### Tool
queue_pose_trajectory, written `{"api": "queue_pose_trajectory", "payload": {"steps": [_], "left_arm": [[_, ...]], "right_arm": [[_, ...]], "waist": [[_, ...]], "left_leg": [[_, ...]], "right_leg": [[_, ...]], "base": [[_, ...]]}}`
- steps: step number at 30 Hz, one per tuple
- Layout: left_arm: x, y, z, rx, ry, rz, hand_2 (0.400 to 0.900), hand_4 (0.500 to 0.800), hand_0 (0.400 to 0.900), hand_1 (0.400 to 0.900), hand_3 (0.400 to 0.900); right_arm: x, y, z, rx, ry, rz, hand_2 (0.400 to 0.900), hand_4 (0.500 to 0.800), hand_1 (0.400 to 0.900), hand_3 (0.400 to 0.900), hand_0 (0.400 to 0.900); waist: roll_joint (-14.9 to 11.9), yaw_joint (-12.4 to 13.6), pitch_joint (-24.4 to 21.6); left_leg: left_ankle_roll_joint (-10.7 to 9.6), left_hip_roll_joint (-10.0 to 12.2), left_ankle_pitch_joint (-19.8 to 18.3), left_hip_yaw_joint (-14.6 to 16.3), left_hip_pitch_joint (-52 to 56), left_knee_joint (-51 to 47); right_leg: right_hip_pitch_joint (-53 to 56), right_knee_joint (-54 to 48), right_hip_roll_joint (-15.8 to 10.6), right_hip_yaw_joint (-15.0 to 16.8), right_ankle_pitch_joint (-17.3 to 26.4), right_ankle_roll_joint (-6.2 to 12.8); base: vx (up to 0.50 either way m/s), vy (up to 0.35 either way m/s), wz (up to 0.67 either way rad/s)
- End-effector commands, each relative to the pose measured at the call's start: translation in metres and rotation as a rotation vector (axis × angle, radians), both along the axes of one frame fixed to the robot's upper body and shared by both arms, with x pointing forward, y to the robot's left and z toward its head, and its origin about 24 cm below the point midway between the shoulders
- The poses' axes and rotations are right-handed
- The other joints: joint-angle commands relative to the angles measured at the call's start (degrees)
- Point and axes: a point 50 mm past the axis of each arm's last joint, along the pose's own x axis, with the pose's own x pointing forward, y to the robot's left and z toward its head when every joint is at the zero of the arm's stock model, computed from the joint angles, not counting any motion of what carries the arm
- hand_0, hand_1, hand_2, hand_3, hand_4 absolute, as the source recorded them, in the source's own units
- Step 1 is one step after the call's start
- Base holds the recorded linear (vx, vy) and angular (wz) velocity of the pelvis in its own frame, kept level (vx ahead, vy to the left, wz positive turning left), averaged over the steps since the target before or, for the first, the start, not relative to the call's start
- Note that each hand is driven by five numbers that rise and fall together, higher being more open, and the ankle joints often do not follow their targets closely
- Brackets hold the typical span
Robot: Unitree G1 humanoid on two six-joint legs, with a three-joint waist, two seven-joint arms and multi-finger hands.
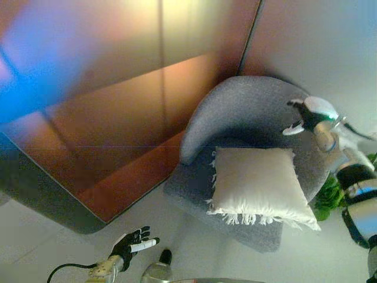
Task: Pick up the pillow and put it on the sofa.
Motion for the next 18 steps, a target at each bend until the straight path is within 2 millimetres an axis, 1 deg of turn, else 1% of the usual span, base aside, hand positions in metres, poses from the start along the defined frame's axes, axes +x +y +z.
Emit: {"api": "queue_pose_trajectory", "payload": {"steps": [1,2,3,4,5,6,7,8,9,10,11,12,15,18], "left_arm": [[0.027,-0.012,0.012,-0.007,-0.142,-0.053,0.900,0.800,0.900,0.900,0.900],[0.027,-0.013,0.012,-0.007,-0.146,-0.045,0.900,0.800,0.900,0.900,0.900],[0.025,-0.015,0.011,-0.007,-0.149,-0.034,0.900,0.800,0.900,0.900,0.900],[0.024,-0.017,0.010,-0.009,-0.152,-0.027,0.900,0.800,0.900,0.900,0.900],[0.024,-0.019,0.009,-0.012,-0.154,-0.025,0.900,0.800,0.900,0.900,0.900],[0.024,-0.021,0.009,-0.014,-0.159,-0.019,0.900,0.800,0.900,0.900,0.900],[0.023,-0.022,0.008,-0.015,-0.160,-0.014,0.900,0.800,0.900,0.900,0.900],[0.023,-0.025,0.007,-0.017,-0.160,-0.010,0.900,0.800,0.900,0.900,0.900],[0.023,-0.026,0.006,-0.015,-0.159,-0.005,0.900,0.800,0.900,0.900,0.900],[0.023,-0.026,0.006,-0.015,-0.159,-0.002,0.900,0.800,0.900,0.900,0.900],[0.024,-0.026,0.006,-0.018,-0.161,0.001,0.900,0.800,0.900,0.900,0.900],[0.026,-0.027,0.006,-0.022,-0.163,0.002,0.900,0.800,0.900,0.900,0.900],[0.030,-0.030,0.006,-0.032,-0.169,-0.002,0.900,0.800,0.900,0.900,0.900],[0.028,-0.034,0.004,-0.039,-0.172,-0.005,0.900,0.800,0.900,0.900,0.900]], "right_arm": [[-0.011,0.020,-0.029,0.016,0.006,0.067,0.900,0.800,0.900,0.900,0.900],[-0.021,0.027,-0.051,0.026,0.057,0.082,0.900,0.800,0.900,0.900,0.900],[-0.037,0.035,-0.081,0.059,0.126,0.095,0.900,0.800,0.900,0.900,0.900],[-0.053,0.043,-0.107,0.075,0.202,0.107,0.900,0.800,0.900,0.900,0.900],[-0.064,0.048,-0.125,0.103,0.260,0.102,0.900,0.800,0.900,0.900,0.900],[-0.081,0.055,-0.147,0.141,0.337,0.098,0.900,0.800,0.900,0.900,0.900],[-0.093,0.061,-0.163,0.152,0.392,0.098,0.900,0.800,0.900,0.900,0.900],[-0.116,0.071,-0.187,0.181,0.490,0.080,0.900,0.800,0.900,0.900,0.900],[-0.134,0.079,-0.205,0.198,0.588,0.070,0.900,0.800,0.900,0.900,0.900],[-0.142,0.082,-0.213,0.203,0.640,0.068,0.900,0.800,0.900,0.900,0.900],[-0.159,0.087,-0.227,0.223,0.720,0.039,0.900,0.800,0.900,0.900,0.900],[-0.172,0.090,-0.236,0.227,0.782,0.040,0.900,0.800,0.900,0.900,0.900],[-0.200,0.092,-0.253,0.258,0.881,-0.029,0.900,0.800,0.900,0.900,0.900],[-0.217,0.094,-0.262,0.244,0.930,-0.034,0.900,0.800,0.900,0.900,0.900]], "waist": [[-0.24,-1.34,-3.14],[-0.16,-1.76,-3.10],[-0.07,-2.27,-3.07],[0.03,-2.66,-3.05],[0.09,-2.88,-3.07],[0.23,-3.15,-3.06],[0.29,-3.31,-3.10],[0.48,-3.63,-3.10],[0.57,-3.92,-3.14],[0.60,-4.08,-3.14],[0.71,-4.32,-3.08],[0.79,-4.56,-3.06],[1.07,-5.12,-3.08],[1.42,-5.67,-3.17]], "left_leg": [[-1.80,1.08,-7.64,1.83,3.40,-0.36],[-1.76,1.14,-7.73,2.11,3.47,-0.36],[-1.67,1.22,-7.87,2.49,3.59,-0.36],[-1.60,1.27,-7.97,2.79,3.67,-0.36],[-1.54,1.31,-8.09,2.99,3.74,-0.36],[-1.51,1.38,-8.17,3.20,3.75,-0.36],[-1.49,1.40,-8.26,3.32,3.81,-0.36],[-1.38,1.33,-8.40,3.43,3.88,-0.36],[-1.35,1.29,-8.47,3.54,3.94,-0.36],[-1.34,1.27,-8.50,3.59,3.97,-0.36],[-1.25,1.18,-8.60,3.59,4.07,-0.36],[-1.20,1.09,-8.65,3.66,4.17,-0.36],[-1.07,0.83,-8.71,3.65,4.48,-0.36],[-0.97,0.55,-8.76,3.85,4.73,-0.36]], "right_leg": [[-2.82,4.20,-1.54,1.25,-0.50,3.24],[-2.87,4.22,-1.55,1.52,-0.49,3.27],[-2.89,4.20,-1.53,1.89,-0.49,3.34],[-2.94,4.18,-1.51,2.14,-0.53,3.36],[-2.97,4.19,-1.48,2.34,-0.61,3.34],[-3.02,4.23,-1.48,2.43,-0.72,3.33],[-3.01,4.24,-1.49,2.44,-0.79,3.34],[-3.05,4.23,-1.49,2.60,-0.85,3.36],[-3.07,4.26,-1.50,2.67,-0.94,3.36],[-3.08,4.28,-1.51,2.65,-0.99,3.35],[-3.06,4.31,-1.48,2.71,-1.06,3.30],[-3.05,4.32,-1.51,2.71,-1.06,3.25],[-2.89,4.30,-1.50,2.74,-1.02,3.15],[-2.84,4.40,-1.46,2.87,-1.04,3.11]], "base": [[-0.06,0.005,-0.24],[-0.05,-0.001,-0.19],[-0.05,-0.001,-0.16],[-0.06,0.002,-0.13],[-0.06,0.010,-0.08],[-0.05,0.012,-0.05],[-0.06,0.018,-0.02],[-0.06,0.019,0.00],[-0.07,0.020,0.01],[-0.07,0.021,0.01],[-0.07,0.026,0.01],[-0.07,0.033,0.01],[-0.06,0.036,0.02],[-0.06,0.044,0.01]]}}
